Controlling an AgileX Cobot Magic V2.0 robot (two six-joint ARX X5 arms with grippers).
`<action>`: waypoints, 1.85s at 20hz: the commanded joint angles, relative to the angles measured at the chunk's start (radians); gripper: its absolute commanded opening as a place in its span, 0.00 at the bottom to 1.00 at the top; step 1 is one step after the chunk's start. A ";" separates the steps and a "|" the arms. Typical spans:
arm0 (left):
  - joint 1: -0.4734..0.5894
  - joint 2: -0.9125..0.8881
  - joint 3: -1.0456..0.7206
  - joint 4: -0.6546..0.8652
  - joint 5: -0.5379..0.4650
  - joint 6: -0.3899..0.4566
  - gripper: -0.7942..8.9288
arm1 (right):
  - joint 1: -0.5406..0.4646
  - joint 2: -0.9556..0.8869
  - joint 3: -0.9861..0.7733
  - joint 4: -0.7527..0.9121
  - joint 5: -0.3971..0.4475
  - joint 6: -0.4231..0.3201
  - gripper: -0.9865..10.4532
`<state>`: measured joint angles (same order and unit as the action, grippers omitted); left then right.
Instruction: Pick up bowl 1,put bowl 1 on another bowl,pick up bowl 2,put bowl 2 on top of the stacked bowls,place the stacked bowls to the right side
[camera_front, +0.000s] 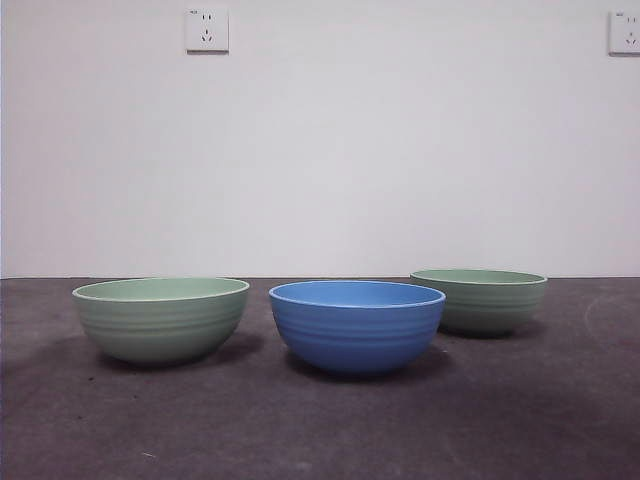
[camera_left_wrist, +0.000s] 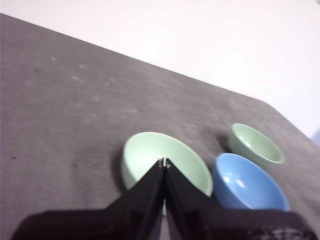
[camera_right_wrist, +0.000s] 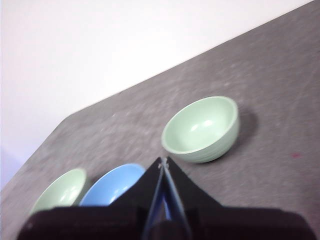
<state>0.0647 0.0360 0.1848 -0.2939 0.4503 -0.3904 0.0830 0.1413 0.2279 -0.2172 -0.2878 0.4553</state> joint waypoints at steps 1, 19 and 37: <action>0.002 0.044 0.060 -0.042 0.065 0.038 0.07 | -0.002 0.071 0.077 -0.050 -0.057 -0.064 0.08; -0.020 0.448 0.555 -0.499 0.292 0.486 0.07 | 0.027 0.529 0.713 -0.674 -0.254 -0.606 0.08; -0.085 0.550 0.673 -0.746 0.288 0.649 0.37 | 0.116 0.638 0.779 -0.867 -0.280 -0.667 0.28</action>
<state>-0.0158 0.5869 0.8547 -1.0439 0.7391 0.2432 0.1970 0.7769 1.0061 -1.0912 -0.5655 -0.2207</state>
